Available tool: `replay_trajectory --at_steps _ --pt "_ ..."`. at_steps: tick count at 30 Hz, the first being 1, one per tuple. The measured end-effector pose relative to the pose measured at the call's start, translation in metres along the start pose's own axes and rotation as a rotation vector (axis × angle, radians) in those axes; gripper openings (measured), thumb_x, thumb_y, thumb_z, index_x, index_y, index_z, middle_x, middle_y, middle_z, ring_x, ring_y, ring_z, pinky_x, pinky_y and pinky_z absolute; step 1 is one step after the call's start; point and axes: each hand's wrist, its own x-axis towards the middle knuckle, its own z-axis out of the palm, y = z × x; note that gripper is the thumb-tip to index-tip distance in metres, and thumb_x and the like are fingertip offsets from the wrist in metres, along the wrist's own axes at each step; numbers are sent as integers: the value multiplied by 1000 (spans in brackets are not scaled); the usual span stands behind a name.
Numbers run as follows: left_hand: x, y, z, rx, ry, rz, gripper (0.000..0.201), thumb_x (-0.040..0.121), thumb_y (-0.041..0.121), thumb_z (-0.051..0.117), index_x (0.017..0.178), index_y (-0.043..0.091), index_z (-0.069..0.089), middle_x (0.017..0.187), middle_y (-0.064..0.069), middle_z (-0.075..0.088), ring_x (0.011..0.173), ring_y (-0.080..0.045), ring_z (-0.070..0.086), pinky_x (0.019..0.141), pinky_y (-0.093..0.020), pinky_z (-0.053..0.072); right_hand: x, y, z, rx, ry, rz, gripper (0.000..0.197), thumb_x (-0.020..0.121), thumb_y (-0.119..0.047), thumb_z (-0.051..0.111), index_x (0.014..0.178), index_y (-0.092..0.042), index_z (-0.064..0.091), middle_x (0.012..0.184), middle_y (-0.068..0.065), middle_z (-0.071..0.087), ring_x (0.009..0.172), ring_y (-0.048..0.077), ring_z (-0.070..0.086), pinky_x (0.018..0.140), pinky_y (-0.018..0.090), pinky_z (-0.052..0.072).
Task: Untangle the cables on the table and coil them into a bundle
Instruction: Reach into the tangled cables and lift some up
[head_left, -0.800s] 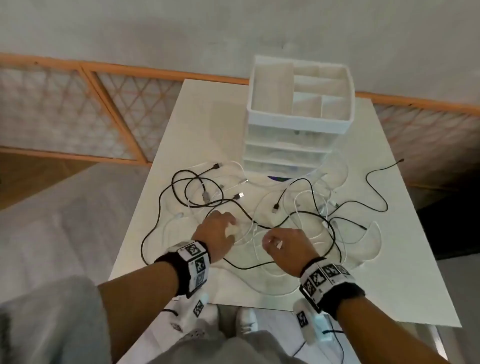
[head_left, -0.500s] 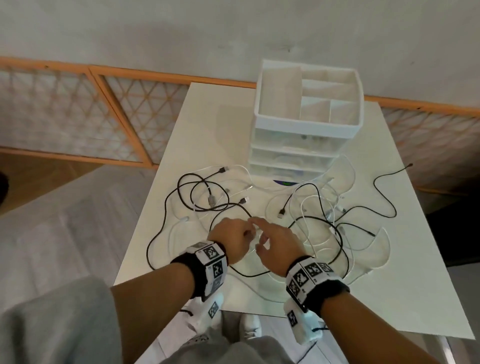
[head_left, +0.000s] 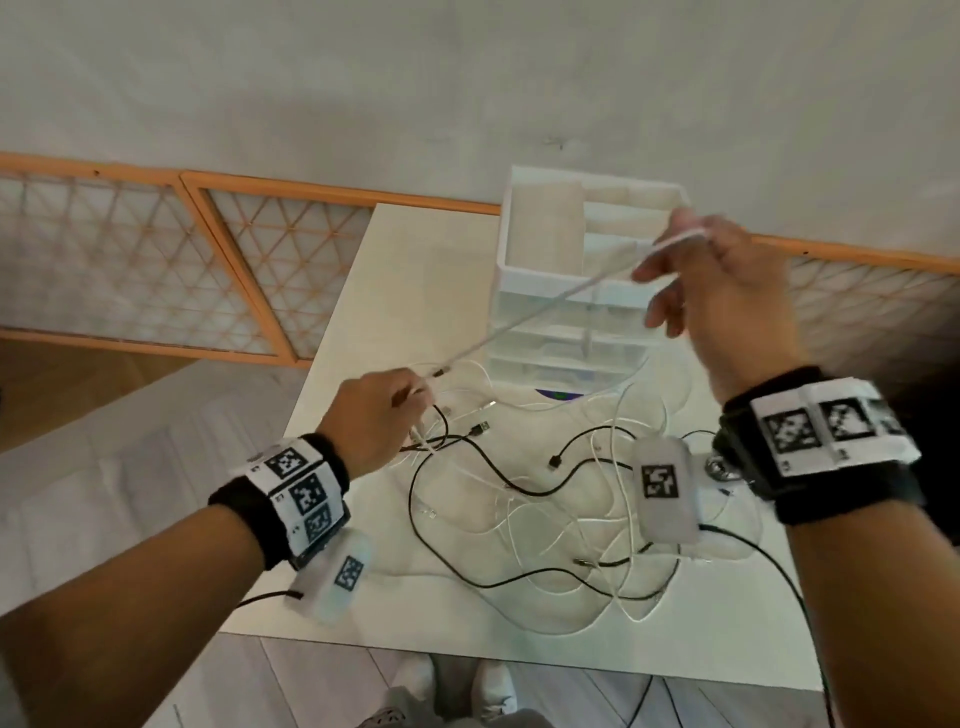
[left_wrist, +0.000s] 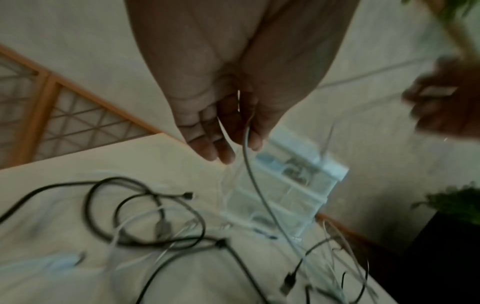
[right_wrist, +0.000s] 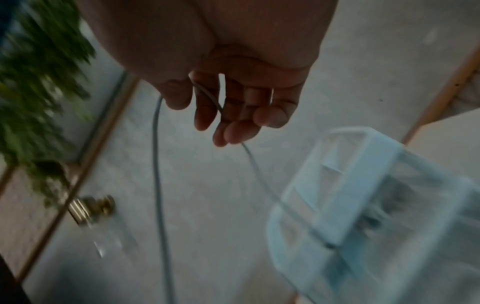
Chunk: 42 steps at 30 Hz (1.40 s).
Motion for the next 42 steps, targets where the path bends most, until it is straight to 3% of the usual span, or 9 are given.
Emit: replay_trajectory --at_steps 3,6,11,15,21,25,34,37,42 --pt "-4 -15 8 -108 -74 -149 45 100 47 39 70 21 61 77 -3 68 75 -23 62 73 -32 47 6 -22 -16 70 119 -83 24 95 -42 54 85 -24 65 84 3 71 51 22 58 46 26 40" --pt "-6 4 -8 -749 -39 -287 48 103 49 36 84 11 59 87 -10 70 89 -34 69 73 -44 60 3 4 -19 -88 78 24 37 93 -53 48 80 -24 66 82 4 72 53 22 61 56 34 42" --pt "7 64 -82 -1025 258 4 34 101 39 47 86 11 61 67 -6 56 73 -33 71 69 -39 60 -17 57 -26 -167 169 252 55 89 -69 38 65 -27 63 59 4 65 58 29 61 70 49 49" --pt "14 91 -113 -807 415 257 14 91 19 68 83 9 65 72 -12 59 64 -18 64 65 -27 57 -33 96 -27 -328 209 404 67 89 -69 28 69 -15 61 65 13 68 69 35 65 81 53 54" --pt "14 81 -83 -424 204 186 7 83 23 76 83 17 72 75 -2 66 61 -9 62 60 -16 52 -37 145 -41 -459 340 624 76 96 -61 15 106 -6 66 99 25 71 103 43 59 92 45 40" --pt "16 63 -61 -303 192 138 12 85 36 73 80 25 73 67 7 63 65 -12 56 74 -40 54 -33 158 -48 -415 400 701 81 91 -67 12 116 -9 63 104 23 71 106 44 59 96 48 40" --pt "17 70 -49 -207 89 119 28 91 50 59 80 30 75 58 -9 51 67 -39 53 67 -34 49 37 128 -58 -130 459 442 57 98 -55 27 114 -13 62 101 11 72 42 11 57 63 35 48" --pt "19 78 -49 -171 96 163 26 93 45 60 83 27 76 68 -17 60 67 -30 54 61 -26 38 54 125 -64 -207 277 406 40 100 -27 42 139 -27 45 126 7 63 63 15 68 67 39 56" --pt "18 81 -33 -161 -8 197 7 90 32 68 90 27 74 77 15 71 74 6 63 66 -6 41 33 132 -66 -611 49 506 85 82 -7 56 153 -35 20 136 17 53 112 34 60 86 37 50"
